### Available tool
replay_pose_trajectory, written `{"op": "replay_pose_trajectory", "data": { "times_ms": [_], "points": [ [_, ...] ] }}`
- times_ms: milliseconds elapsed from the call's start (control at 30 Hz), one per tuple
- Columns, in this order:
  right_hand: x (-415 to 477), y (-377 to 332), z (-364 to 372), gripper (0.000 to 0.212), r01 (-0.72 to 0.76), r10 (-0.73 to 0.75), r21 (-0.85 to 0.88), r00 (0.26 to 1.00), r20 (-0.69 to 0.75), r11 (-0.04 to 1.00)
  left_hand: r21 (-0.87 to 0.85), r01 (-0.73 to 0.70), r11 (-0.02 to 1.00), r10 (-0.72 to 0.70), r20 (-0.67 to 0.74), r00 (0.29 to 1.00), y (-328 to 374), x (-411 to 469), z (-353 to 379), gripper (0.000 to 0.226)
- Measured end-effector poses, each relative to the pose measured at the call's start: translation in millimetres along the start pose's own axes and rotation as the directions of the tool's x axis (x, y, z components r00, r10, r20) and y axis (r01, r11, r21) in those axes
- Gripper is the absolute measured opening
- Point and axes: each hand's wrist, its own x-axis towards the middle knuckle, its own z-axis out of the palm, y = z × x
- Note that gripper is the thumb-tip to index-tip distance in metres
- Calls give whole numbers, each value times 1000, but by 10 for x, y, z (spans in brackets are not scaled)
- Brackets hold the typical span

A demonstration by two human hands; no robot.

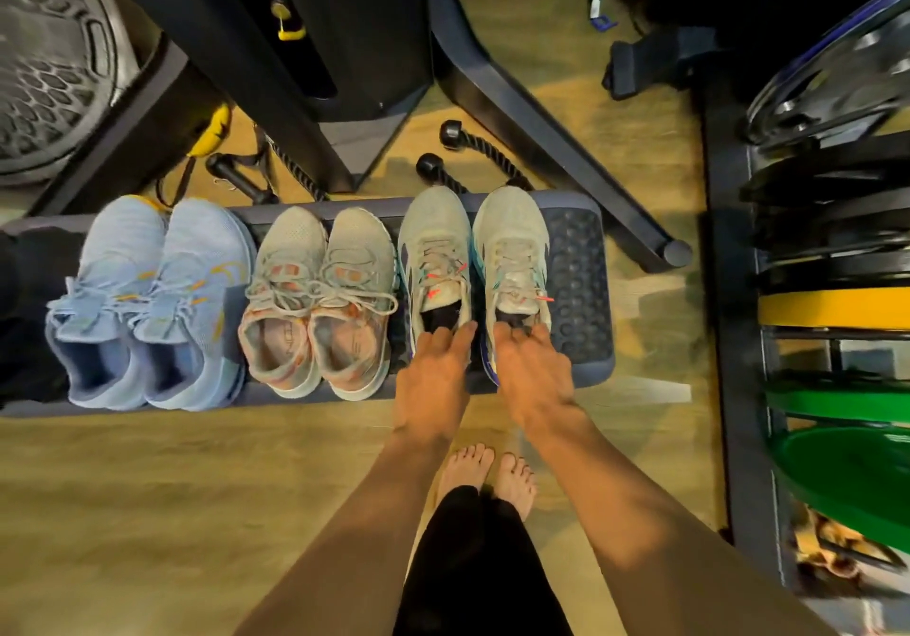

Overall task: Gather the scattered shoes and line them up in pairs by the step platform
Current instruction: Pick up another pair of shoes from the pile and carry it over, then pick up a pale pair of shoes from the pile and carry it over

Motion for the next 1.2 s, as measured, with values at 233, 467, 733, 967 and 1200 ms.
{"op": "replay_pose_trajectory", "data": {
  "times_ms": [233,467,733,967,1200],
  "points": [
    [-144,-6,-261,42,-36,41,114,998,-41,993,-80,-7,997,15,98,995,78,-52,-291,51],
    [-676,146,-1130,40,-38,117,265,950,-289,964,-118,-118,986,115,-33,993,517,-260,-1243,42],
    [-2279,615,-2474,36,36,202,448,859,-470,893,-23,-503,864,470,-323,822,1680,-1124,-2825,32],
    [-4324,1271,-3217,32,-4,442,523,541,-716,852,-3,-814,580,714,-478,511,3133,-2327,-3490,26],
    [-6669,1742,-2541,32,-129,724,712,145,-675,690,35,-989,145,915,-385,120,4469,-4176,-3025,24]
  ]
}}
